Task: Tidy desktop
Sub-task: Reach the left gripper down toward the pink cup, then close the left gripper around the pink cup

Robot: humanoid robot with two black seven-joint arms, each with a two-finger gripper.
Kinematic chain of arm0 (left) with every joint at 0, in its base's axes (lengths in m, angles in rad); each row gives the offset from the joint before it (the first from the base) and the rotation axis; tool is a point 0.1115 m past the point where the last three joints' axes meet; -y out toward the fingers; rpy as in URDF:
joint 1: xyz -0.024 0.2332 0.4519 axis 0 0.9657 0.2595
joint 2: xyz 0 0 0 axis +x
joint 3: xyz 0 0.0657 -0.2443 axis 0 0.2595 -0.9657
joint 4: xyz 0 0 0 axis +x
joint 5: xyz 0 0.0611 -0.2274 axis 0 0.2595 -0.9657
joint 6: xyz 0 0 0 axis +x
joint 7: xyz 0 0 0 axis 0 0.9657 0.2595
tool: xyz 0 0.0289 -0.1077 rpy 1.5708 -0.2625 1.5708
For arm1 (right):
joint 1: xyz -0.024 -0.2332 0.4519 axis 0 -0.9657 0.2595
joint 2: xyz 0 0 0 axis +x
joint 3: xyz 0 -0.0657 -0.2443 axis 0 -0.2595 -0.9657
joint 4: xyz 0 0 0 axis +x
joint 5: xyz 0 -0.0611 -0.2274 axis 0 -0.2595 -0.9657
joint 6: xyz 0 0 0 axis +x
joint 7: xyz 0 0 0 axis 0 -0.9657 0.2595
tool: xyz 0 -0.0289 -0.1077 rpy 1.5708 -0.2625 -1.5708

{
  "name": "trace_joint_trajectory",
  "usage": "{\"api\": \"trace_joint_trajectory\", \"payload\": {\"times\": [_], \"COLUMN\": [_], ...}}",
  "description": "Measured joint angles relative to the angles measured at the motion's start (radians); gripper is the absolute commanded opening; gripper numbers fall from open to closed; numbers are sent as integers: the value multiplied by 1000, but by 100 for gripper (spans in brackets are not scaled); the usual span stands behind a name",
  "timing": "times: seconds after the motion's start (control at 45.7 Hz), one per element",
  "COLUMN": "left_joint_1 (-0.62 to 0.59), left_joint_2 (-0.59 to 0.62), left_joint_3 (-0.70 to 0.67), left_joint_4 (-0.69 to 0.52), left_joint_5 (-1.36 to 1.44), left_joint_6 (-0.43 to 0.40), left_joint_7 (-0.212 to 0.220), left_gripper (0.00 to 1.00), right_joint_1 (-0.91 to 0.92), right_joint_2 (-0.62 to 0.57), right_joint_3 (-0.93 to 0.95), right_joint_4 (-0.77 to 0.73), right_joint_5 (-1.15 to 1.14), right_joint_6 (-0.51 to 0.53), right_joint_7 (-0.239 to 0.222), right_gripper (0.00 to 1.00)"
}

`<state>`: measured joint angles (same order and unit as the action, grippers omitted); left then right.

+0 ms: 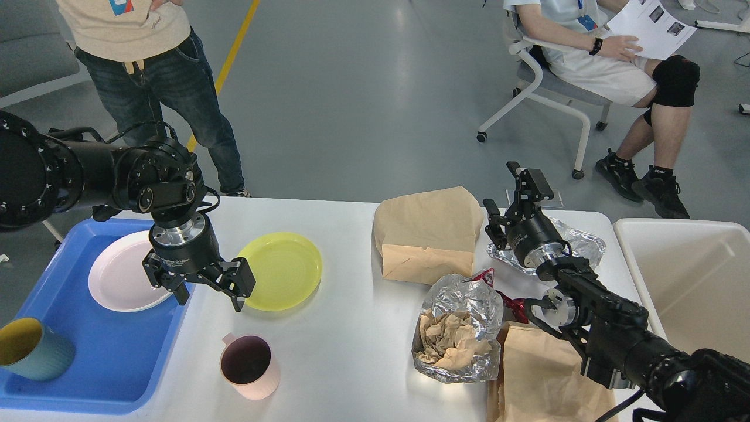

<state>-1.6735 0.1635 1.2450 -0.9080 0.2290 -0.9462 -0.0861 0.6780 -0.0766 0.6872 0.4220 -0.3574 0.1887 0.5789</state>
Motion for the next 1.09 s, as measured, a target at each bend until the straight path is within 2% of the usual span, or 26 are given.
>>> {"api": "trace_joint_trajectory", "payload": {"times": [0.307, 0.766, 1.007, 1.051, 1.095], "left_joint_1": [12, 121, 213, 222, 230], "left_joint_2": [-78, -129, -172, -176, -178], "left_joint_3": [33, 43, 44, 42, 39], "left_joint_4": [-2, 45, 140, 153, 161], "left_joint_5": [-4, -13, -13, -13, -13], "left_joint_6": [-14, -14, -14, -14, -14], "left_joint_7": [-1, 1, 4, 4, 4], "left_gripper": [96, 95, 86, 82, 72], "right_joint_1": [0, 0, 0, 1, 1], "right_joint_2": [0, 0, 0, 0, 0], "right_joint_3": [0, 0, 0, 0, 0], "right_joint_4": [0, 0, 0, 0, 0], "right_joint_5": [0, 0, 0, 0, 0], "right_joint_6": [0, 0, 0, 0, 0], "right_joint_7": [0, 0, 0, 0, 0], "right_gripper": [100, 100, 100, 100, 100]}}
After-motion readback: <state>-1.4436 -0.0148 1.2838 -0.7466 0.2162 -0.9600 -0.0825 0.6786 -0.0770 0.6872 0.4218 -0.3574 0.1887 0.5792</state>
